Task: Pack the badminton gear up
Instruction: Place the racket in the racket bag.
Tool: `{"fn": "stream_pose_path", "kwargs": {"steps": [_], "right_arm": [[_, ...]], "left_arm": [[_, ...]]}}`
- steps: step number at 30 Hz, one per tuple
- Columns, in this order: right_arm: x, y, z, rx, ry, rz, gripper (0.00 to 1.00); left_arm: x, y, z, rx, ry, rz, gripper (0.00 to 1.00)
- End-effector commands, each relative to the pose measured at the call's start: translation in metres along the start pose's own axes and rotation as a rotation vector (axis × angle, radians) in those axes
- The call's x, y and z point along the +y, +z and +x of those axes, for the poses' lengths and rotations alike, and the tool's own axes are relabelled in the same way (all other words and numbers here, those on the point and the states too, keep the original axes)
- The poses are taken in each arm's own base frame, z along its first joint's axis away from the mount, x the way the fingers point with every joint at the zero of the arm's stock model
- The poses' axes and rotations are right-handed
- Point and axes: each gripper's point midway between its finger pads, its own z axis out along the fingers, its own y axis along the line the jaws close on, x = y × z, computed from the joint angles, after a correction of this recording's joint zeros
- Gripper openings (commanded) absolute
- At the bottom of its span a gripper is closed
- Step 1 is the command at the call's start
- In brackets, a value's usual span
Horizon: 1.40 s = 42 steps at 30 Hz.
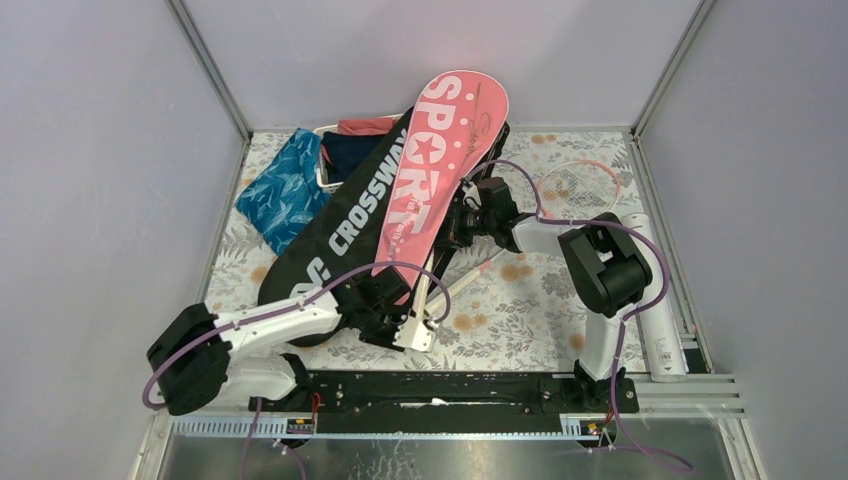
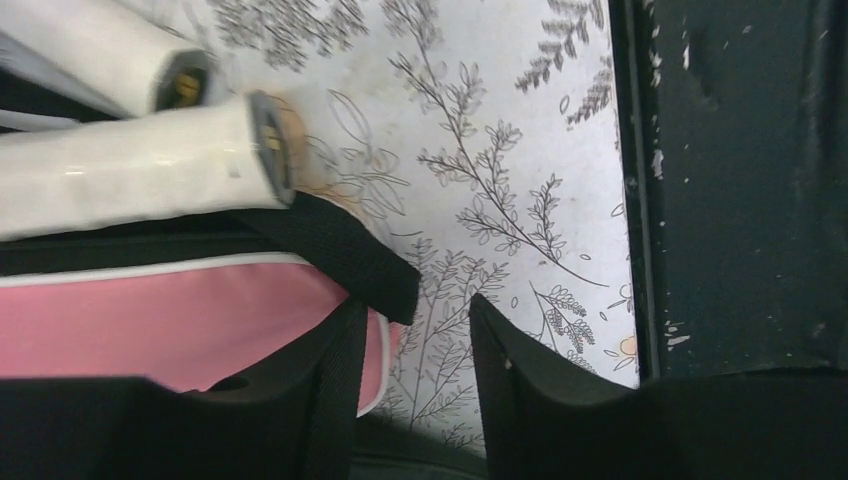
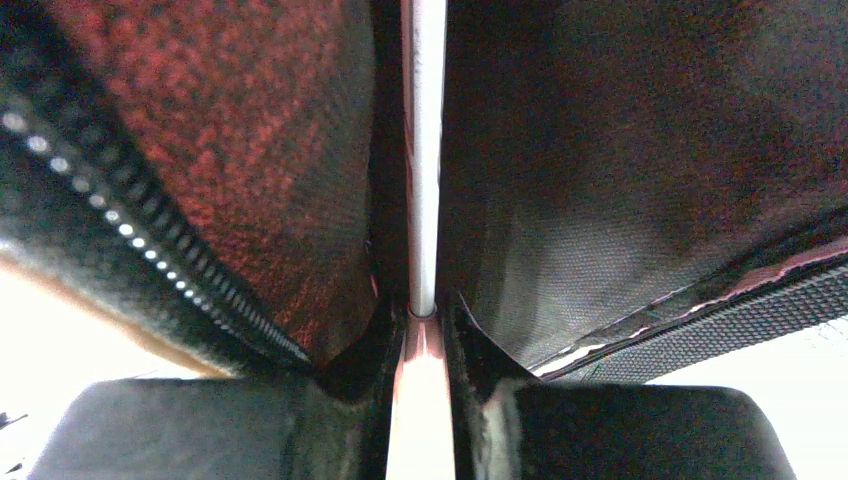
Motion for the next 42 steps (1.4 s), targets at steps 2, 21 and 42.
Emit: {"fn": "stream_pose_path", "kwargs": {"steps": [2,21,42], "right_arm": [[0.019,-0.003,-0.025,-0.076,-0.038,-0.037,0.00],[0.008,0.006,-0.036,-0.071,0.021,0.027,0.00],[0.005,0.021,-0.045,-0.111,0.030,0.011,0.00]], "left_arm": [[0.003,0.016,0.011,0.024,0.000,-0.014,0.37],[-0.019,0.038,-0.003,-0.061,0.095,-0.005,0.00],[-0.021,0.038,-0.037,-0.188,0.082,0.061,0.07]]}}
